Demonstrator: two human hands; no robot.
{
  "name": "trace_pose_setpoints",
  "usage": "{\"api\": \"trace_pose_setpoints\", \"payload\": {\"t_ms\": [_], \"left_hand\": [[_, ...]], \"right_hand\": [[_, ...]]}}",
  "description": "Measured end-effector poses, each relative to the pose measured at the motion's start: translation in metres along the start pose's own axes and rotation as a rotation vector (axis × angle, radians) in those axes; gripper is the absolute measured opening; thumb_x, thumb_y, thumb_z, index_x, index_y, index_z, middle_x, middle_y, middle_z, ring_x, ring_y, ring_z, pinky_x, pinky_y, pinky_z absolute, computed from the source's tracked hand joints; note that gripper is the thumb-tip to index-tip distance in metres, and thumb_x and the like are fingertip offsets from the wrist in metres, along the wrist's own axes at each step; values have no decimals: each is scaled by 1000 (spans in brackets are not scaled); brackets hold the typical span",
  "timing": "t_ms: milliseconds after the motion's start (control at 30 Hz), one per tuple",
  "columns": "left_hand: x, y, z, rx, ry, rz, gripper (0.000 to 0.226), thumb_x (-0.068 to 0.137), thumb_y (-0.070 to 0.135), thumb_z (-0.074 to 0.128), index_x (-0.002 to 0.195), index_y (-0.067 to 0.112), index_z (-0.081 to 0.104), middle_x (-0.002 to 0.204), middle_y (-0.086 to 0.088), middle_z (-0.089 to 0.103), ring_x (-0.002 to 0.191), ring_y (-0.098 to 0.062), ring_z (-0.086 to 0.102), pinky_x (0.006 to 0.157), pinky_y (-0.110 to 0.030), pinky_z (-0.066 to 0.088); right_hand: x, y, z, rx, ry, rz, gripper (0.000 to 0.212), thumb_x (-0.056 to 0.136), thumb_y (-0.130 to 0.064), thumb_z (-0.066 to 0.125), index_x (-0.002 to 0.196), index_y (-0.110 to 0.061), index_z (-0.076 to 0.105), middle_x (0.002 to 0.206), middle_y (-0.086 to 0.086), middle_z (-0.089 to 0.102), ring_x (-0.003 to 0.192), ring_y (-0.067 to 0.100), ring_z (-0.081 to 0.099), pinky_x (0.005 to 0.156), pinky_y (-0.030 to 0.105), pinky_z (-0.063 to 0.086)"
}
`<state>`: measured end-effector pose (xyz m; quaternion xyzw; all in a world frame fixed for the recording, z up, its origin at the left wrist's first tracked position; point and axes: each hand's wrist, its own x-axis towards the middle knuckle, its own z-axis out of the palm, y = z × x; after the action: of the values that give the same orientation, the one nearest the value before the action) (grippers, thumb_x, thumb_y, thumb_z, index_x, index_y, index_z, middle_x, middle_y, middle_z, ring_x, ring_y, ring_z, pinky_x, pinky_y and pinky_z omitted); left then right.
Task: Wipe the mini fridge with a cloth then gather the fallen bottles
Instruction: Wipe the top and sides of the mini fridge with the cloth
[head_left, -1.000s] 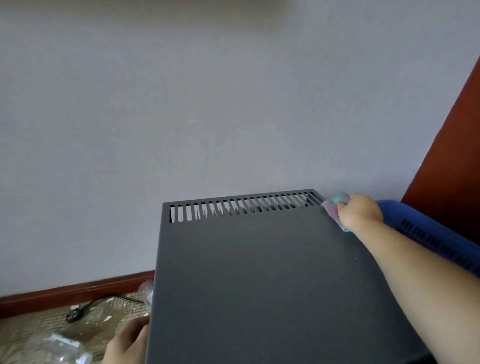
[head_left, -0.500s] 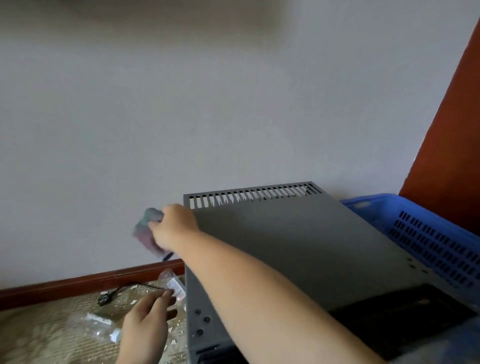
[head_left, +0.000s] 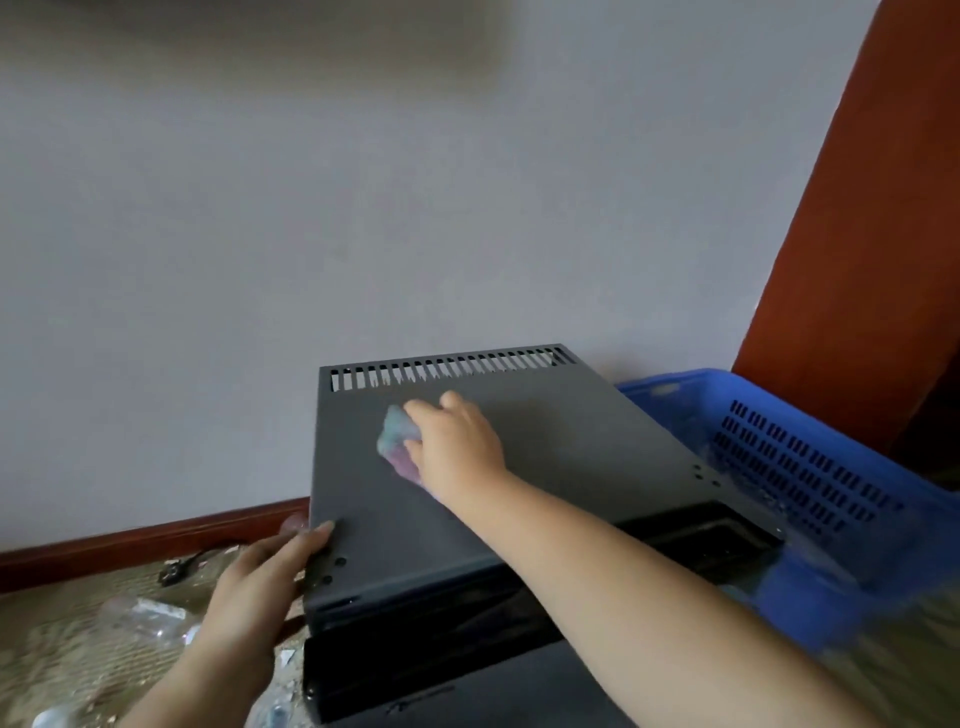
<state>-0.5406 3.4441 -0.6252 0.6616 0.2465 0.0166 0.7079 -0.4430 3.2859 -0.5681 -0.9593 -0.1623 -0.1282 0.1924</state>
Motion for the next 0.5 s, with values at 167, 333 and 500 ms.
{"api": "trace_pose_setpoints", "payload": {"t_ms": [167,333,500], "left_hand": [[6,1,0,-9,42,-61,32,76,30,71,104,15,63,108,-8,67,93,-27,61,81,-41,41],[3,7,1,39,85,-94,49,71,34,75,112,12,61,119,-8,62,101,-28,58,92,-47,42],[-10,17,4,146,57,-154,40,70,50,72,89,16,61,104,-3,63,97,-26,56,92,-44,42]], "right_hand": [[-16,126,-49,-239,177,248,24,80,-23,63,100,-11,64,99,15,53,95,34,55,63,31,35],[-65,233,-114,-532,60,639,30,90,-18,50,118,-11,58,120,18,47,112,36,47,86,39,46],[-137,247,-125,-271,466,696,39,86,-13,59,124,-6,52,119,26,48,108,46,50,78,47,46]]}}
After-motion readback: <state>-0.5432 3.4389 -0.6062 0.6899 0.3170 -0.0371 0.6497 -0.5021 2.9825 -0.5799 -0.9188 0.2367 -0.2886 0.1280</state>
